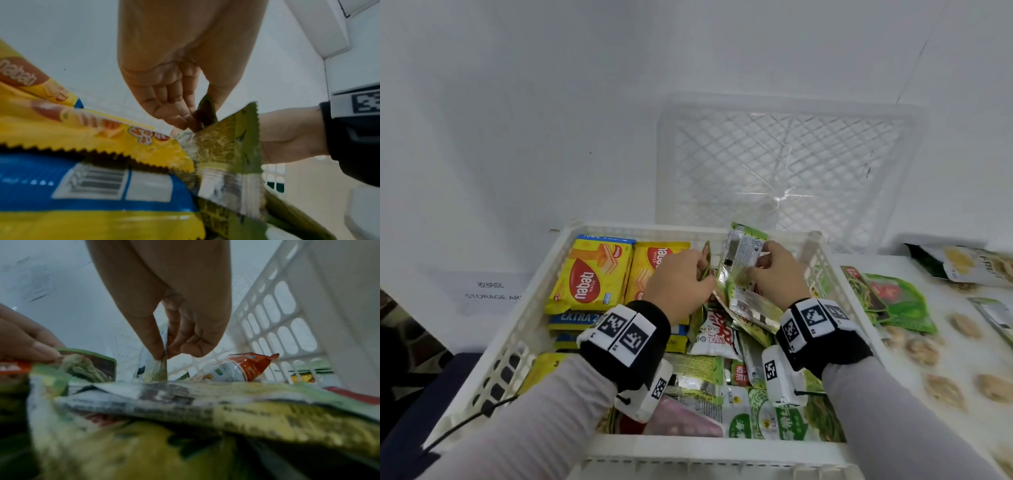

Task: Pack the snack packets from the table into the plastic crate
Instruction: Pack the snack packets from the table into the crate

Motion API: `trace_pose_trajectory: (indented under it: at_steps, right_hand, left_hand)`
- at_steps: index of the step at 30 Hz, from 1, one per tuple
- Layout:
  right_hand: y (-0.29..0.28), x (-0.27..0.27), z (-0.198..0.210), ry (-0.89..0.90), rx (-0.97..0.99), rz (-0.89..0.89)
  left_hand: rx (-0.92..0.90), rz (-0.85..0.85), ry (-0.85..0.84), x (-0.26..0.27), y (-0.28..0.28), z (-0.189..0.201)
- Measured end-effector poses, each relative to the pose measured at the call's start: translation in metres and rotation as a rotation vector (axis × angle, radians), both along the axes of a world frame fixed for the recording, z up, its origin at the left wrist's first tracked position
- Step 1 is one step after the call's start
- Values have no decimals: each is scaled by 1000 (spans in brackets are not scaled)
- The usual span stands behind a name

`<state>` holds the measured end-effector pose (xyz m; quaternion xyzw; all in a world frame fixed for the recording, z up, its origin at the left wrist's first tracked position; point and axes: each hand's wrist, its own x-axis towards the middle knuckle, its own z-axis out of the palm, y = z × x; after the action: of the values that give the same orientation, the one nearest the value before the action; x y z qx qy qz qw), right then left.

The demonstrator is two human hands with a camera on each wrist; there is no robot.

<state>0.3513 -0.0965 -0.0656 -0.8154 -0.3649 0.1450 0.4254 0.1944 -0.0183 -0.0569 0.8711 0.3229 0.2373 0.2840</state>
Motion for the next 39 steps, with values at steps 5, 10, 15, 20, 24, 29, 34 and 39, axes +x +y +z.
trace_pose_trajectory:
  at_steps: [5,10,15,20,24,29,34,39]
  right_hand:
    - [-1,2,1,-113,-10,-64]
    - [3,1,3,-117,31,-59]
    - [4,2,9,-22,177,-122]
    - [5,1,14,59,238,-169]
    - [6,-5,20,156,275,-113]
    - [3,-18,32,211,266,-51]
    - [1,-25,31,250,257,41]
    - [1,-28,29,217,223,88]
  left_hand:
    - [-12,19,-124,-1,4,2]
    - [-59,41,-384,-6,3,18]
    - [-75,103,-509,-13,4,28]
    - [-85,111,-440,-24,4,46]
    - [-9,40,-257,-43,-3,77]
    - [155,-33,-91,-82,-24,124]
    - [339,0,23,-125,-45,127]
    - [213,90,291,-164,-58,88]
